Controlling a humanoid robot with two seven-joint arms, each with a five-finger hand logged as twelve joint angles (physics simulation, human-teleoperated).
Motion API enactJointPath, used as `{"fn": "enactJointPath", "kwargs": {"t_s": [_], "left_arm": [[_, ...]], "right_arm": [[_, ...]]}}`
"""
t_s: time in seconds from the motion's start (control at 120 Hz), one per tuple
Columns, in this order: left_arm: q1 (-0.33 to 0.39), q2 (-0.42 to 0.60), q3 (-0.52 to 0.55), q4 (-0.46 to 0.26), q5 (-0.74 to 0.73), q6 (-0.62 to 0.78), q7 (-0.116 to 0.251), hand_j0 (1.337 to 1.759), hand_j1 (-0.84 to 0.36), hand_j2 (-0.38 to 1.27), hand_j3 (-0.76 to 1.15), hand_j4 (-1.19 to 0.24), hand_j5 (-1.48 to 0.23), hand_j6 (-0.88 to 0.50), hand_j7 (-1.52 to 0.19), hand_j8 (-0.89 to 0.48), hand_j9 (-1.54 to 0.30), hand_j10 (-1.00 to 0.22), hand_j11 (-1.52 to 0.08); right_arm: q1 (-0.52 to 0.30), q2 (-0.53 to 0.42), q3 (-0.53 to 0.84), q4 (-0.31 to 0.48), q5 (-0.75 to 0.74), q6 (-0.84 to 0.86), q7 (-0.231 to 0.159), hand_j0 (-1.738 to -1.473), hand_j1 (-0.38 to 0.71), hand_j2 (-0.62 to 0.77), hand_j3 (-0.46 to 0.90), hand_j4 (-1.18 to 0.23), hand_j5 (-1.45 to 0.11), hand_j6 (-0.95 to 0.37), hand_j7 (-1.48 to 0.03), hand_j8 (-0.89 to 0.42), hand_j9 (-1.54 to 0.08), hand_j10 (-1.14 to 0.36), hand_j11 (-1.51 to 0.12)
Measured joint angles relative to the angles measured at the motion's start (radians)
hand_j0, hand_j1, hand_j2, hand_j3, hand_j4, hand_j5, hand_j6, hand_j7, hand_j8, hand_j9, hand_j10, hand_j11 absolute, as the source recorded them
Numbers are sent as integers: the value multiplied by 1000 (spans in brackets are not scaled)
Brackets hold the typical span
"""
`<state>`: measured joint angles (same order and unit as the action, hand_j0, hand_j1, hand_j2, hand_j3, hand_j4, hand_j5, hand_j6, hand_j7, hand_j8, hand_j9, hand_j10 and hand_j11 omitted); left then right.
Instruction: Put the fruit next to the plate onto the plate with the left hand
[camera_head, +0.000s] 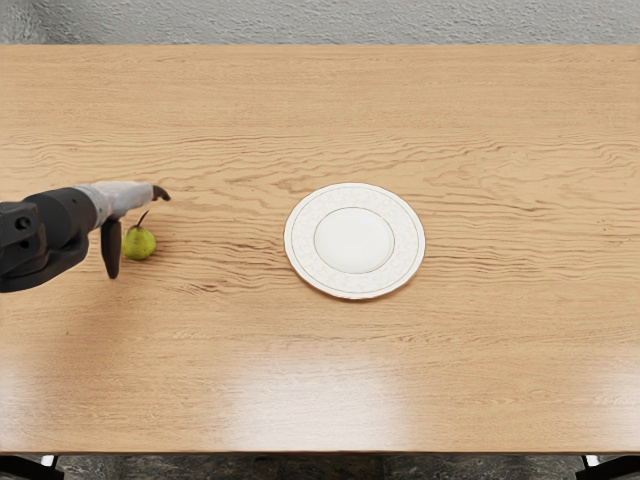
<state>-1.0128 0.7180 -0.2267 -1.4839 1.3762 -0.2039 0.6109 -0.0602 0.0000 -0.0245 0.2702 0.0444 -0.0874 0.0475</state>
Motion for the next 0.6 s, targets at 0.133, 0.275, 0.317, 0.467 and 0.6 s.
{"fn": "enactJointPath", "kwargs": {"t_s": [0.133,0.275,0.317,0.467,0.6], "left_arm": [[2,-38,9,19,26,13,0,1658,161,35,0,-164,-207,-166,-207,-166,-206,-164,-206],[2,-38,22,33,34,19,0,1658,152,36,0,-172,-217,-174,-217,-173,-217,-171,-216],[3,-38,26,38,36,22,0,1658,148,37,0,-175,-221,-177,-221,-176,-221,-174,-220],[5,-38,41,46,42,32,0,1658,111,43,0,-206,-262,-208,-262,-208,-261,-206,-261],[17,-33,44,42,43,40,0,1658,73,50,0,-238,-302,-239,-302,-239,-302,-237,-302]], "right_arm": [[0,0,0,0,0,0,0,-1658,-320,-5,0,-24,-31,-24,-31,-24,-31,-24,-31],[0,0,0,0,0,0,0,-1658,-320,-5,0,-24,-31,-24,-31,-24,-31,-24,-31],[-1,0,0,0,0,0,0,-1658,-320,-5,0,-24,-31,-24,-31,-24,-31,-24,-31],[0,0,0,0,0,0,0,-1658,-320,-5,0,-24,-31,-24,-31,-24,-31,-24,-31],[-1,0,0,0,0,0,0,-1658,-320,-5,0,-24,-31,-24,-31,-24,-31,-24,-31]]}}
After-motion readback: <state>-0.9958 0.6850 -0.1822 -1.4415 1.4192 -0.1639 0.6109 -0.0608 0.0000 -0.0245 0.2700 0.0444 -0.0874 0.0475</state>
